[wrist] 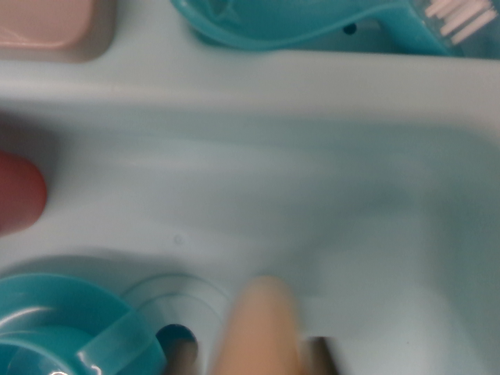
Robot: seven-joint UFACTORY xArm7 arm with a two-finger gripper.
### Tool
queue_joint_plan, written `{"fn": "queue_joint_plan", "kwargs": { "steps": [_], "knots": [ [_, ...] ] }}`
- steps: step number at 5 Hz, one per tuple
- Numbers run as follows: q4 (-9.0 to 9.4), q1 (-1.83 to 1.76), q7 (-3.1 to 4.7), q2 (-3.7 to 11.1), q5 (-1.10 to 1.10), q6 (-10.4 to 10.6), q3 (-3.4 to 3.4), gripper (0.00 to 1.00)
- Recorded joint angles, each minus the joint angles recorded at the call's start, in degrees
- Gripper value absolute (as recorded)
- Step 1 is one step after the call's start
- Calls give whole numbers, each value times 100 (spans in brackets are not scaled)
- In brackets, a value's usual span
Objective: Pick detergent from the sink
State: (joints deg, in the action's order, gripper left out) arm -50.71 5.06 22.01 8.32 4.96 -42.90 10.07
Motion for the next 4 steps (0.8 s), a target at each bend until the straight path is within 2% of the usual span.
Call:
{"fn": "queue_joint_plan", "kwargs": {
  "steps": [4],
  "knots": [
    [-70, -1, -7, -21, -7, -91, 0, 100]
  ]
}}
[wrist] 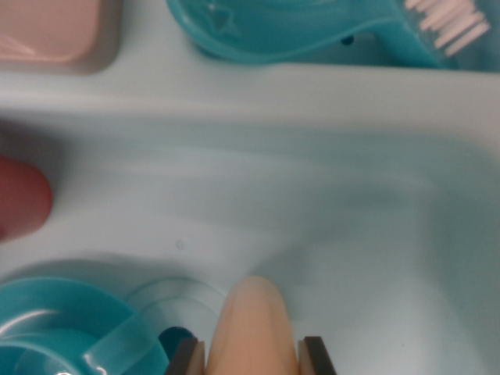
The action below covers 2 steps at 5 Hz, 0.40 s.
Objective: Pick detergent from the sink
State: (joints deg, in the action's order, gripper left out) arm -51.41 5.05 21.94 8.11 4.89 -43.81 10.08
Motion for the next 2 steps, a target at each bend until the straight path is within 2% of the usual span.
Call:
{"fn": "queue_joint_plan", "kwargs": {
  "steps": [1, 2],
  "knots": [
    [-77, -1, -8, -23, -7, -99, 0, 100],
    [-77, -1, -8, -23, -7, -99, 0, 100]
  ]
}}
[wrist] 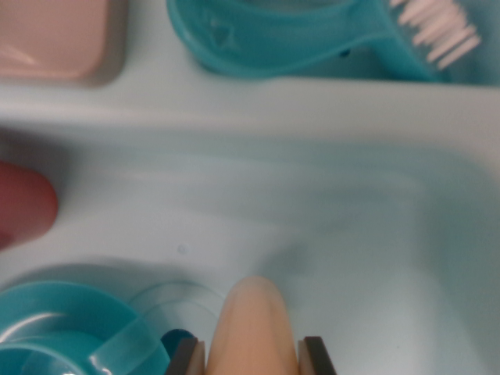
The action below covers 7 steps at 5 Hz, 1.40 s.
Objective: Pick detergent from the sink
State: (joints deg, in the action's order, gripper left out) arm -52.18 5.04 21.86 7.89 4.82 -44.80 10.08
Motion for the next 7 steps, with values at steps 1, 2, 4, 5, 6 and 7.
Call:
{"fn": "queue_joint_plan", "kwargs": {
  "steps": [1, 2, 4, 5, 6, 7],
  "knots": [
    [-101, -1, -10, -30, -10, -130, 1, 100],
    [-101, -1, -10, -30, -10, -130, 1, 100],
    [-218, -2, -22, -64, -21, -281, 1, 100],
    [-362, -3, -36, -107, -34, -467, 2, 100],
    [-362, -3, -36, -107, -34, -467, 2, 100],
    [-522, -5, -52, -154, -50, -672, 3, 100]
  ]
}}
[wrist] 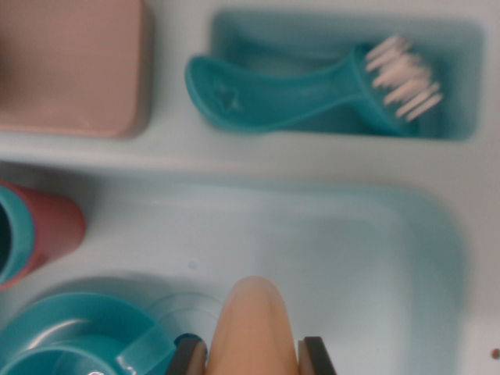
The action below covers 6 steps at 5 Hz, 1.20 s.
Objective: Pick detergent from the sink
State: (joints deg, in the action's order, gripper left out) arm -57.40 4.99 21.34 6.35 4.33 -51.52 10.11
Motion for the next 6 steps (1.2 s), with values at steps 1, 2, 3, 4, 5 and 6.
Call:
{"fn": "queue_joint_plan", "kwargs": {
  "steps": [1, 2, 3, 4, 5, 6],
  "knots": [
    [0, 0, 0, 0, 0, 0, 0, 100],
    [-174, -2, -17, -51, -17, -225, 1, 100],
    [-174, -2, -17, -51, -17, -225, 1, 100],
    [-353, -3, -35, -104, -34, -455, 2, 100],
    [-353, -3, -35, -104, -34, -455, 2, 100],
    [-549, -5, -55, -162, -52, -707, 3, 100]
  ]
}}
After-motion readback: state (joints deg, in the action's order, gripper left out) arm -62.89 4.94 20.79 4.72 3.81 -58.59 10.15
